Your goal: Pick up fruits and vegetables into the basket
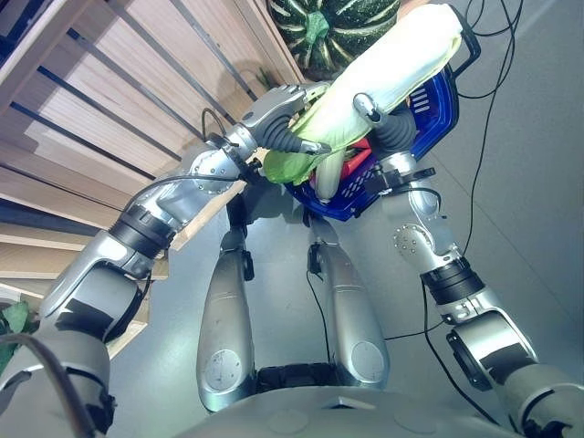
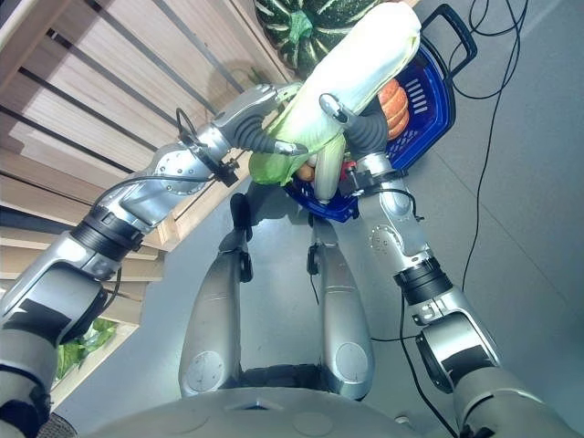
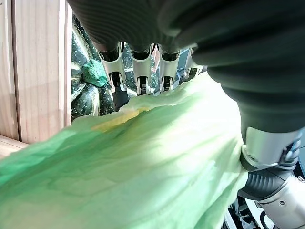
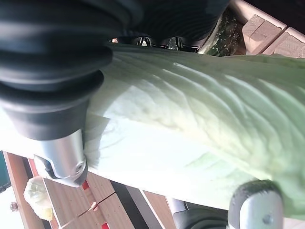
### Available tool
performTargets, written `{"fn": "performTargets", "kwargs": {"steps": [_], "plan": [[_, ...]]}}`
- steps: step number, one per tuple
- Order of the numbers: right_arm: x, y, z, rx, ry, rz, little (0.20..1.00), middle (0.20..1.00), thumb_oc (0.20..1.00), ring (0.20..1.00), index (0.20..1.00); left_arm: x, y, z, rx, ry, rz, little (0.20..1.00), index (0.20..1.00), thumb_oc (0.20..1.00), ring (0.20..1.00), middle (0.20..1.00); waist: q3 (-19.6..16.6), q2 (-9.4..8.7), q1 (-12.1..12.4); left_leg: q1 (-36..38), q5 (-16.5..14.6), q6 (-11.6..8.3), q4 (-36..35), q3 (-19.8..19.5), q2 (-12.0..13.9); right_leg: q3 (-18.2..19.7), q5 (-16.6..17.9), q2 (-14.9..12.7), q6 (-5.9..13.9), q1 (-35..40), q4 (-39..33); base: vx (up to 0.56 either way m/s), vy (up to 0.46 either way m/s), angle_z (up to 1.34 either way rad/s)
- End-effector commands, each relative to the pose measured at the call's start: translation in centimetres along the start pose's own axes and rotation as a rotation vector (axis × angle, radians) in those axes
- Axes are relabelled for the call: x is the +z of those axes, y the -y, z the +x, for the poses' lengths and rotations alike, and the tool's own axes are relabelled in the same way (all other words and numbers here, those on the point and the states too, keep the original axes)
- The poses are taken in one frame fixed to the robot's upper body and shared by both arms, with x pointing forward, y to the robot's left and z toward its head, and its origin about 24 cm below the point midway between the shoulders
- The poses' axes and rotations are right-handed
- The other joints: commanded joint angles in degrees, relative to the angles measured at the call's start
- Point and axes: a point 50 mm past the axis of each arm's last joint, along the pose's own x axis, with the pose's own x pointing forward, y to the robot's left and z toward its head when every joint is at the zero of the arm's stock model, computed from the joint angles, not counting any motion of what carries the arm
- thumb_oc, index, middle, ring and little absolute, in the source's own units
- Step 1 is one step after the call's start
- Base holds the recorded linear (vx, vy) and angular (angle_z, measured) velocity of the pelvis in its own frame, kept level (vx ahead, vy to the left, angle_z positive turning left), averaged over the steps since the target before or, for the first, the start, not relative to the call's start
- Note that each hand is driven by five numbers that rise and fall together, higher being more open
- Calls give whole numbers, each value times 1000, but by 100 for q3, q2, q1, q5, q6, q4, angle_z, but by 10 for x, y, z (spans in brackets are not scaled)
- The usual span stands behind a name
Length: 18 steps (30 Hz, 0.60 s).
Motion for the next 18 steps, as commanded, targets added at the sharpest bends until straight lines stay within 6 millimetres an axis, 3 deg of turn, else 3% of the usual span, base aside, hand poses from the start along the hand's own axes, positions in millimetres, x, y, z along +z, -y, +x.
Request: {"fn": "performTargets", "kwargs": {"steps": [1,6,18], "plan": [[51,-35,10,189,278,48,200,200,200,200,200,19,8,6,-20,74,0,1000,1000,1000,1000,1000,-104,319,-33,81,104,81,-634,-222,-174,-462,-737,106,465,246,497,0,0,0],[51,-34,10,188,276,48,200,200,200,200,200,12,7,4,32,18,23,1000,1000,1000,1000,1000,-104,318,-14,85,114,80,-645,-237,-183,-472,-734,104,466,261,481,0,0,0],[40,-26,6,101,276,56,200,200,200,200,200,-16,-2,-20,518,-116,-147,1000,1000,1000,1000,1000,-104,266,86,136,111,85,-653,-315,-215,-501,-742,109,469,322,476,0,-3,0]]}}
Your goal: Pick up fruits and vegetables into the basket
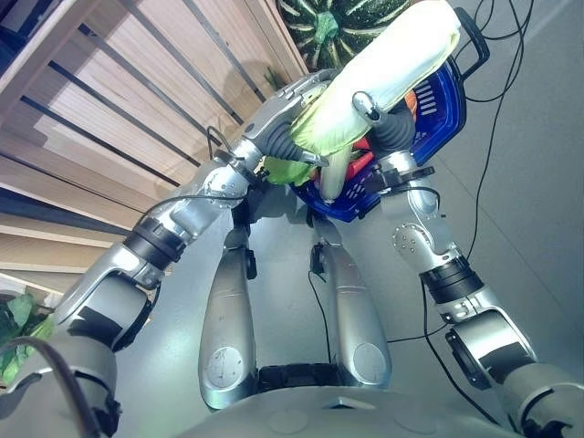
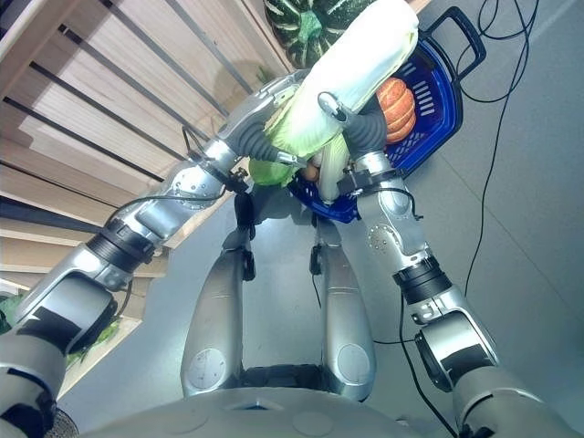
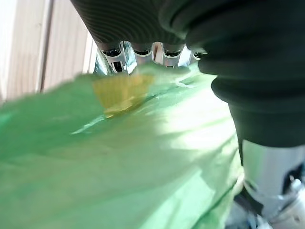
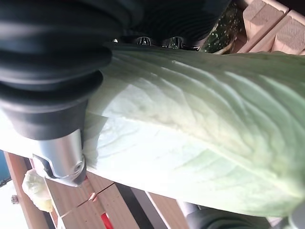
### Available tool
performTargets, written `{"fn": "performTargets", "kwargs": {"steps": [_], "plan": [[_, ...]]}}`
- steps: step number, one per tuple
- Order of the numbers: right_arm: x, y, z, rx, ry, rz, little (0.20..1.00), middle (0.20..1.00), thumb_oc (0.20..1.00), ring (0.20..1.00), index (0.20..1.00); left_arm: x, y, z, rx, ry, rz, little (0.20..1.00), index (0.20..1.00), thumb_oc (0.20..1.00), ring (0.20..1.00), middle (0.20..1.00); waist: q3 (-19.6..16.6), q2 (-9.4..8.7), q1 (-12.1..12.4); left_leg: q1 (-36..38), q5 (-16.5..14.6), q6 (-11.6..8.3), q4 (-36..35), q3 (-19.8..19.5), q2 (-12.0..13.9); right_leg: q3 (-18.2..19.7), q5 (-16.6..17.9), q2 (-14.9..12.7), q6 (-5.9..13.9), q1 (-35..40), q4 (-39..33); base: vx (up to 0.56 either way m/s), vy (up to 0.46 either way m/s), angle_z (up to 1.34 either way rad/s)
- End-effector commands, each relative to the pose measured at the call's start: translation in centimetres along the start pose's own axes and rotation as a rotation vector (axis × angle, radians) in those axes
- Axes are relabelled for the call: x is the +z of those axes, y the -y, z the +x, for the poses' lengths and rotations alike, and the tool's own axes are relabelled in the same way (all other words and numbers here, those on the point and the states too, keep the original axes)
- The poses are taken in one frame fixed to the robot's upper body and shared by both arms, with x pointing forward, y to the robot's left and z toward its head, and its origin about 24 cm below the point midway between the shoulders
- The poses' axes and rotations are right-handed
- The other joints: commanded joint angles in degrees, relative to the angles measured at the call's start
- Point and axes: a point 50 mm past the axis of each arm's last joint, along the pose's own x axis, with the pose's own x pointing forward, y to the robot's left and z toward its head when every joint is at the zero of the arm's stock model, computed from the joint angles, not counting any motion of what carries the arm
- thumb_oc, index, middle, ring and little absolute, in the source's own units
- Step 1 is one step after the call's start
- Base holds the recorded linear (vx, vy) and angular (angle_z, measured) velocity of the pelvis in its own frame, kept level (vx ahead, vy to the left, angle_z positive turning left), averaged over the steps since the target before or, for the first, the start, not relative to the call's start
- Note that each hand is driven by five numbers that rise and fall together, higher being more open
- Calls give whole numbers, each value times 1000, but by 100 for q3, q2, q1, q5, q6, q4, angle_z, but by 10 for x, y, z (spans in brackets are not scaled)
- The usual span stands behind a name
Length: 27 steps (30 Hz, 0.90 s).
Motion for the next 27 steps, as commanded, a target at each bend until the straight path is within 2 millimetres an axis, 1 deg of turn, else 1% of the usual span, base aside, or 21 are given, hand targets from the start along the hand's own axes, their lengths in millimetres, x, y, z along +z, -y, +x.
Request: {"fn": "performTargets", "kwargs": {"steps": [1,3,5,6,8,9,10,11,13,15,17,19,22,23,27], "plan": [[41,-20,4,76,269,39,200,200,200,200,200,-15,-30,-7,319,-71,-43,1000,1000,1000,1000,1000,-131,214,-36,93,106,84,-650,-310,-217,-507,-742,106,471,293,448,0,0,0],[39,-15,2,43,263,32,200,200,200,200,200,-19,-32,-11,366,-98,-54,1000,1000,1000,1000,1000,-131,209,-35,99,106,82,-645,-316,-224,-510,-738,105,467,299,450,1,-2,2],[37,-7,-1,-10,251,18,200,200,200,200,200,-26,-35,-17,421,-140,-74,1000,1000,1000,1000,1000,-131,209,-32,116,109,81,-650,-306,-226,-512,-743,104,460,315,451,4,5,4],[35,0,-3,-59,239,3,200,200,200,200,200,-33,-36,-22,451,-178,-84,1000,1000,1000,1000,1000,-131,208,-38,123,110,76,-640,-299,-226,-508,-743,102,457,321,459,0,0,0],[34,6,-5,-89,234,-3,200,200,200,200,200,-37,-37,-25,473,-198,-85,1000,1000,1000,1000,1000,-131,210,-42,126,110,75,-630,-289,-225,-509,-745,96,454,327,465,0,0,0],[31,17,-10,-152,225,-21,200,200,200,200,200,-44,-39,-30,504,-237,-90,1000,1000,1000,1000,1000,-131,207,-60,120,106,69,-609,-274,-224,-505,-744,97,449,323,474,0,0,0],[31,22,-12,-180,223,-25,200,200,200,200,200,-46,-39,-32,515,-251,-90,1000,1000,1000,1000,1000,-131,205,-66,123,102,67,-604,-266,-222,-505,-744,96,447,327,474,0,0,0],[30,32,-17,-230,217,-32,200,200,200,200,200,-53,-40,-37,535,-283,-78,1000,1000,1000,1000,1000,-131,201,-85,134,92,67,-597,-245,-214,-503,-746,95,442,335,476,0,0,0],[28,46,-23,-292,210,-35,200,200,200,200,200,-61,-42,-43,555,-322,-82,1000,1000,1000,1000,1000,-131,198,-109,148,78,58,-580,-213,-199,-499,-748,91,441,344,484,0,0,0],[28,66,-31,-388,201,-44,200,200,200,200,200,-71,-45,-50,590,-377,-81,1000,1000,1000,1000,1000,-131,205,-140,149,63,51,-563,-177,-184,-489,-750,93,441,339,490,0,0,0],[28,74,-34,-416,200,-39,200,200,200,200,200,-75,-46,-52,598,-396,-78,1000,1000,1000,1000,1000,-131,209,-152,147,58,53,-558,-160,-181,-486,-747,92,437,333,491,0,0,0],[28,92,-41,-491,189,-56,200,200,200,200,200,-83,-49,-55,609,-434,-58,1000,1000,1000,1000,1000,-131,209,-170,149,34,43,-526,-137,-168,-495,-748,83,439,332,507,0,0,0],[28,109,-46,-577,160,-90,200,200,200,200,200,-90,-53,-56,609,-475,-45,1000,1000,1000,1000,1000,-131,215,-176,116,16,29,-471,-121,-166,-512,-748,69,441,303,537,0,0,0],[27,117,-48,-622,138,-103,200,200,200,200,200,-94,-52,-57,608,-494,-45,1000,1000,1000,1000,1000,-131,229,-174,95,19,27,-450,-122,-170,-520,-739,61,438,280,555,0,0,0],[23,142,-55,-747,67,-121,200,200,200,200,200,-101,-54,-57,601,-519,-46,1000,1000,1000,1000,1000,-131,275,-137,-9,15,21,-393,-138,-178,-560,-734,34,439,183,603,-1,-46,2]]}}
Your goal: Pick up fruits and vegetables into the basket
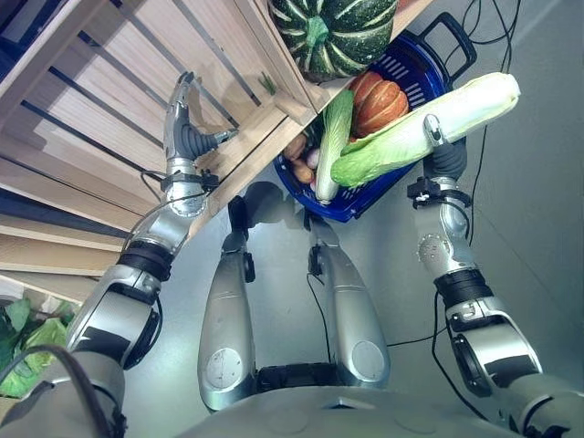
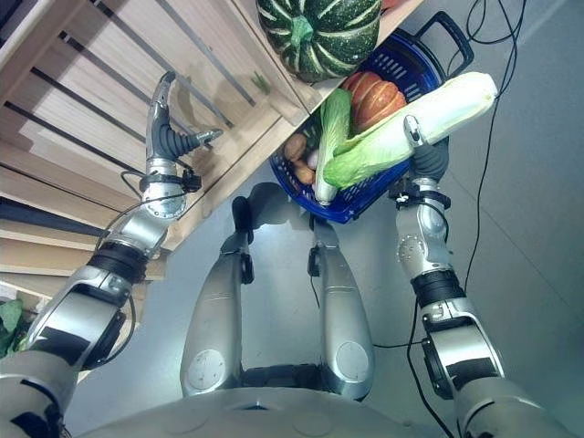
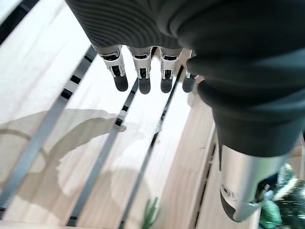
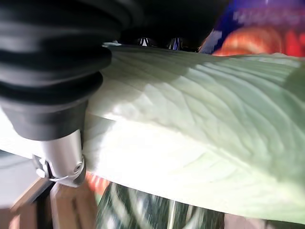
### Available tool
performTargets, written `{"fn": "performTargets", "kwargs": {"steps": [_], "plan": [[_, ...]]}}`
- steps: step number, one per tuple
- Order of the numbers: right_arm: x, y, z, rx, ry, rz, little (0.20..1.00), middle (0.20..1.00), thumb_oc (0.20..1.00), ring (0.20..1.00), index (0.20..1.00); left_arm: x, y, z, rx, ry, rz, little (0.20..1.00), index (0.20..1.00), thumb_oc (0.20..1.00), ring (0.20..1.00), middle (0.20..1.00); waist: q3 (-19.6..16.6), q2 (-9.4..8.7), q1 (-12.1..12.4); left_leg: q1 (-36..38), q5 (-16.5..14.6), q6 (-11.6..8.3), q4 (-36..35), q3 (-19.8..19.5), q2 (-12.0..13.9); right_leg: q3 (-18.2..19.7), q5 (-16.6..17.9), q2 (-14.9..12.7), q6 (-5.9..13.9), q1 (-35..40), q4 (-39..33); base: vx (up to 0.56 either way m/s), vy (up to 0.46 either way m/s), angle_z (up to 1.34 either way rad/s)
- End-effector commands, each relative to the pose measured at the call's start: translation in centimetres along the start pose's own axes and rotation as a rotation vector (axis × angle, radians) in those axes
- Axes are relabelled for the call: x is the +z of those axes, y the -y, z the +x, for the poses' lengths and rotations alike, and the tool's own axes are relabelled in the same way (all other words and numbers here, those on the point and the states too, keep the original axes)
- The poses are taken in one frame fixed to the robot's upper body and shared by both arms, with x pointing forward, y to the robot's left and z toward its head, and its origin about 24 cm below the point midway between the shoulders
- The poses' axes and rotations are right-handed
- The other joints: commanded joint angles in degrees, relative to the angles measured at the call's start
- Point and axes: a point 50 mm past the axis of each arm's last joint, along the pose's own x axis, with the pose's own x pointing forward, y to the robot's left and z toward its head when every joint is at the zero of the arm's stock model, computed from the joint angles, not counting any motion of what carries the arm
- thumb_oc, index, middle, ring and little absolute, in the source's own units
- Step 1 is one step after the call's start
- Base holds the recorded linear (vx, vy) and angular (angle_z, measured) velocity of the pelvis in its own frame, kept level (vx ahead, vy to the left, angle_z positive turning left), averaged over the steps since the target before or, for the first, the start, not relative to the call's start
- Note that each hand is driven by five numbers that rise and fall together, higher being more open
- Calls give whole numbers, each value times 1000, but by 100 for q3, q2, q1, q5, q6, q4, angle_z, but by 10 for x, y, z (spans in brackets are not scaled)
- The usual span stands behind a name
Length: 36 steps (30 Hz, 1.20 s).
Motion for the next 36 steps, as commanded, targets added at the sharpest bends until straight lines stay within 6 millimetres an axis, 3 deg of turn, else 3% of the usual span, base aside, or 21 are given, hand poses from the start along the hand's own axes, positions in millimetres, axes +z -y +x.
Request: {"fn": "performTargets", "kwargs": {"steps": [1,5,12,20,28,29,30,31,32,36], "plan": [[37,21,16,-76,120,9,200,200,200,200,200,10,-10,14,65,36,-55,1000,1000,1000,1000,1000,-131,293,27,-132,-20,28,-374,-91,-185,-493,-707,31,405,14,643,4,-65,2],[32,43,31,-172,32,-39,200,200,200,200,200,11,-7,21,38,25,-50,1000,1000,1000,1000,1000,-131,444,105,-297,-29,31,-291,-140,-216,-524,-726,5,393,-174,754,6,-72,2],[37,57,47,-234,-63,-142,200,200,200,200,200,15,2,22,2,32,-75,1000,1000,1000,1000,1000,-131,768,238,-589,-39,22,-137,-198,-284,-592,-832,-66,355,-477,959,4,-26,-1],[41,38,61,-191,-98,-228,200,200,200,200,200,26,16,18,-29,58,-112,1000,1000,1000,1000,1000,-131,1050,352,-928,-10,20,11,-256,-335,-651,-926,-113,306,-811,1191,7,-4,0],[44,25,71,-220,-195,-313,200,200,200,200,200,34,22,17,-49,85,-131,1000,1000,1000,1000,1000,-131,1131,457,-1113,20,14,144,-281,-345,-686,-947,-143,299,-1002,1379,11,-2,4],[43,26,72,-237,-221,-318,464,464,464,464,464,35,23,17,-51,87,-135,1000,1000,1000,1000,1000,-131,1142,474,-1129,16,15,166,-297,-349,-689,-953,-150,293,-1026,1412,0,0,0],[43,26,72,-241,-227,-318,545,545,545,545,545,35,23,17,-52,88,-136,1000,1000,1000,1000,1000,-131,1145,478,-1136,14,16,175,-300,-348,-691,-956,-152,292,-1034,1425,0,0,0],[42,28,72,-255,-247,-323,925,925,925,925,925,35,24,16,-54,89,-137,1000,1000,1000,1000,1000,-131,1151,494,-1150,12,18,198,-306,-345,-696,-961,-158,290,-1053,1459,0,0,0],[43,29,72,-275,-270,-332,1000,1000,1000,1000,1000,37,24,17,-56,95,-140,1000,1000,1000,1000,1000,-131,1162,519,-1184,7,23,228,-320,-340,-700,-964,-167,286,-1103,1511,30,-5,2],[41,32,72,-309,-320,-336,1000,1000,1000,1000,1000,39,25,17,-57,102,-143,1000,1000,1000,1000,1000,-131,1177,556,-1257,8,40,275,-365,-342,-695,-966,-164,274,-1194,1589,17,-1,5]]}}
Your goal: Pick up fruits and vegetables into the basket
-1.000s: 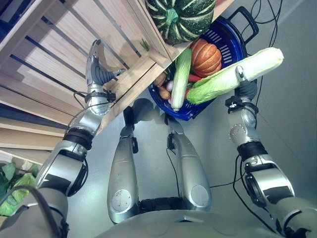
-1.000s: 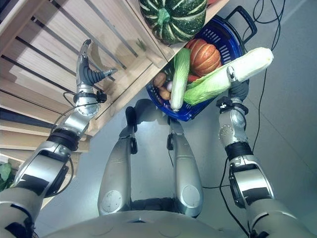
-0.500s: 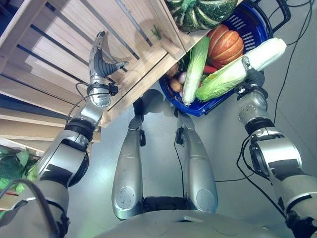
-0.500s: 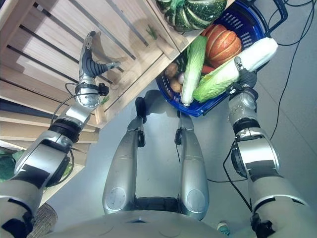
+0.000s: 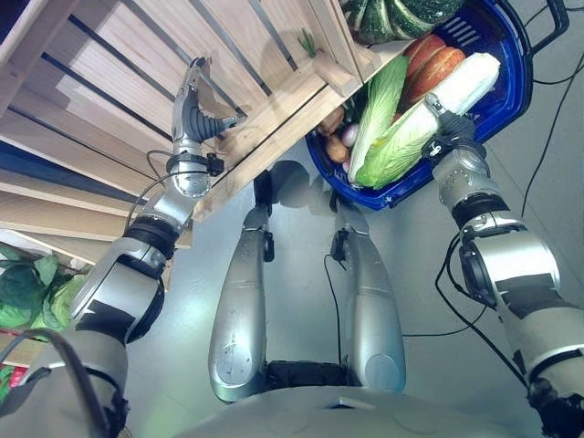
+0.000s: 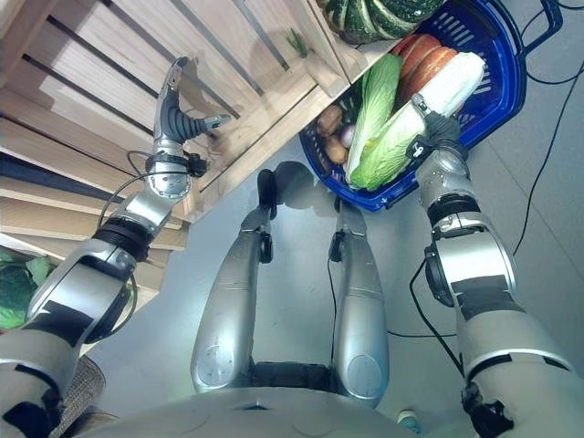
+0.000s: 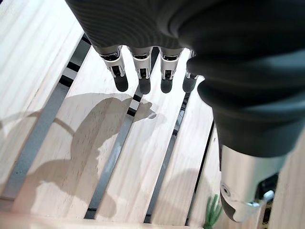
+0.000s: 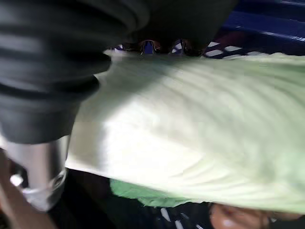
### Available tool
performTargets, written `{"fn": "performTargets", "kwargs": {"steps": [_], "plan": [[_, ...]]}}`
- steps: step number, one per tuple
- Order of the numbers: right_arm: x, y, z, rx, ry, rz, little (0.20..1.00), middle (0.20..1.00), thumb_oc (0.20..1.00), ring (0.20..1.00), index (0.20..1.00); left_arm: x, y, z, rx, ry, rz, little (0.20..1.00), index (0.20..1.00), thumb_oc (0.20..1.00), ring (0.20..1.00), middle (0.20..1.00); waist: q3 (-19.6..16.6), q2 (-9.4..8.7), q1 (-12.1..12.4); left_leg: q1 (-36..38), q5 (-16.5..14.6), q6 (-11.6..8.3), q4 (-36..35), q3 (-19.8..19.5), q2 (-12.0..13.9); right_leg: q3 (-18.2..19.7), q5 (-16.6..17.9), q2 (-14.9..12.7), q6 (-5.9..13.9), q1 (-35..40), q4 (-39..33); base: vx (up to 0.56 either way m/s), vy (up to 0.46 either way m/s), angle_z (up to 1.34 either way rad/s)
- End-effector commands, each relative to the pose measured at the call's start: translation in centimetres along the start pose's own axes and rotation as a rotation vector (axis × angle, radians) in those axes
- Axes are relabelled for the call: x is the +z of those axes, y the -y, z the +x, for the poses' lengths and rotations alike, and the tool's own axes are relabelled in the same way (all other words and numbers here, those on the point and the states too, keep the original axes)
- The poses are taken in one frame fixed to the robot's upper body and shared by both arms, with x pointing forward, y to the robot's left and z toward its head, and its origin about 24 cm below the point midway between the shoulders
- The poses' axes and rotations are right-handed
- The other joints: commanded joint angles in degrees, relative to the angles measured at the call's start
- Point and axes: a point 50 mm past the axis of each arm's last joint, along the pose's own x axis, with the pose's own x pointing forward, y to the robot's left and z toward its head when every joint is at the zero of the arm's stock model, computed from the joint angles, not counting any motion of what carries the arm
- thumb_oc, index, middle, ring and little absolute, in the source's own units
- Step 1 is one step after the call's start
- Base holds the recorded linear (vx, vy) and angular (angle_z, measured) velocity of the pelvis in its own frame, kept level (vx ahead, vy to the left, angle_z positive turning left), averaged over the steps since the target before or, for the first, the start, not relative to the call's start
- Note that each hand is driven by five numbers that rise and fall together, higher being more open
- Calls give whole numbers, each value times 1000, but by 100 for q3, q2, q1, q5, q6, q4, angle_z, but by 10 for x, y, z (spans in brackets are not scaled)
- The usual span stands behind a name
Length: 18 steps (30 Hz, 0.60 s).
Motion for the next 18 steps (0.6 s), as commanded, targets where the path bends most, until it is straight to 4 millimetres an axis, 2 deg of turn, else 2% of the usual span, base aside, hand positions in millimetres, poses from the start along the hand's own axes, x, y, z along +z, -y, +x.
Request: {"fn": "performTargets", "kwargs": {"steps": [1,18], "plan": [[17,33,3,-100,28,-75,1000,1000,1000,1000,1000,14,12,-4,19,40,-116,1000,1000,1000,1000,1000,-306,695,33,-220,-10,14,-224,-232,-220,-379,-906,102,409,-132,961,8,8,7],[9,43,2,-133,-46,-101,1000,1000,1000,1000,1000,16,11,-6,35,45,-134,1000,1000,1000,1000,1000,-306,716,55,-221,4,41,-207,-268,-244,-328,-845,123,425,-164,959,0,2,1]]}}
